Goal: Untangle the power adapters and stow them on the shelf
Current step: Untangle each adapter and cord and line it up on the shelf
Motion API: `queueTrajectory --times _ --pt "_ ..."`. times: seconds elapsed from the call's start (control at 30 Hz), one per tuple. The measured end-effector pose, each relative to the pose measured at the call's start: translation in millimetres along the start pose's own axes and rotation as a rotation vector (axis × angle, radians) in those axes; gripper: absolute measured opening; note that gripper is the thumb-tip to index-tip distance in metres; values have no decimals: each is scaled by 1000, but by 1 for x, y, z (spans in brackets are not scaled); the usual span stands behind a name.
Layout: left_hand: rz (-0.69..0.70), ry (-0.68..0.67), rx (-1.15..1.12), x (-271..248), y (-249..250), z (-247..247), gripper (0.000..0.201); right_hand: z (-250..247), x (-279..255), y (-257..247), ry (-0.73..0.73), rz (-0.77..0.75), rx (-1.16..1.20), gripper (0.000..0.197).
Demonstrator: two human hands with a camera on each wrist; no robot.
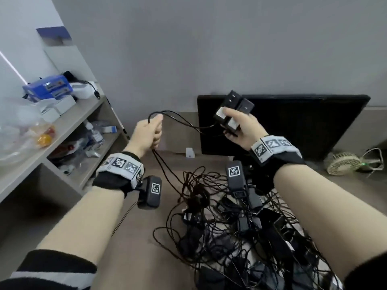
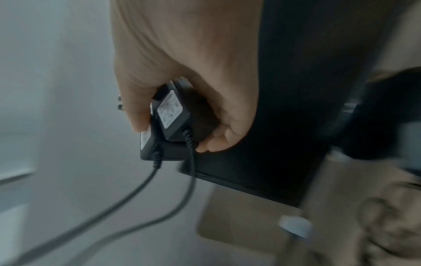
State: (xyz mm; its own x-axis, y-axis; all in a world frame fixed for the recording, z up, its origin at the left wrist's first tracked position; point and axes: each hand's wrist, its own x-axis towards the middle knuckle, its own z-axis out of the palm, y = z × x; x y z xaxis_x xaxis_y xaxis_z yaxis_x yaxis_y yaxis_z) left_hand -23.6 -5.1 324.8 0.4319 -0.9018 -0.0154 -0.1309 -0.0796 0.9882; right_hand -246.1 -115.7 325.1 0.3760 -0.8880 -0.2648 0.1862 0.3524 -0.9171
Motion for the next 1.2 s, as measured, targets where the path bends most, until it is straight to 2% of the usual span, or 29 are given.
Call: queueTrajectory --times 0.1,0.17,0.27,0.3,0.33,0.4,0.43,0.47,0.57,0.73,0.83,0.9,0.97,1.03,1.13,1.2 --pt "77 -6 93 0 26 4 52 -21 14 53 8 233 -93 45" --pt "118 -12 213 1 38 17 47 -24 16 75 20 339 -253 68" --pt "165 -80 391 3 46 41 49 -13 17 88 105 318 -440 106" --pt "181 -113 477 4 46 47 49 -5 14 83 86 260 -487 106" --pt "189 -134 588 3 44 53 49 5 13 77 20 192 -495 94" --pt "184 -143 743 2 38 57 48 28 2 58 -168 90 -364 52" --pt "185 -134 775 0 34 57 47 37 0 52 -259 92 -270 37" --pt "188 -113 787 -1 31 55 47 45 -3 46 -346 109 -187 31" --pt "149 -62 689 -5 17 40 45 62 -11 36 -503 174 -64 28" --pt "63 -35 477 -20 -26 28 47 63 -4 22 -478 7 -112 35" --pt "-213 -36 406 -30 -93 30 53 60 -5 -10 -455 -78 -88 39" --pt "-301 -77 318 -37 -132 38 61 57 -12 -31 -427 -171 -116 39" --pt "-284 -46 295 -39 -137 41 64 58 -17 -40 -427 -265 -153 38" --pt "-220 51 238 -32 -120 35 66 58 -19 -42 -402 -347 -182 37" --pt "-59 222 47 -15 -70 15 58 55 -14 -37 -348 -378 -242 34" --pt "50 218 -76 -14 -24 4 55 57 -12 -24 -326 -349 -294 34"
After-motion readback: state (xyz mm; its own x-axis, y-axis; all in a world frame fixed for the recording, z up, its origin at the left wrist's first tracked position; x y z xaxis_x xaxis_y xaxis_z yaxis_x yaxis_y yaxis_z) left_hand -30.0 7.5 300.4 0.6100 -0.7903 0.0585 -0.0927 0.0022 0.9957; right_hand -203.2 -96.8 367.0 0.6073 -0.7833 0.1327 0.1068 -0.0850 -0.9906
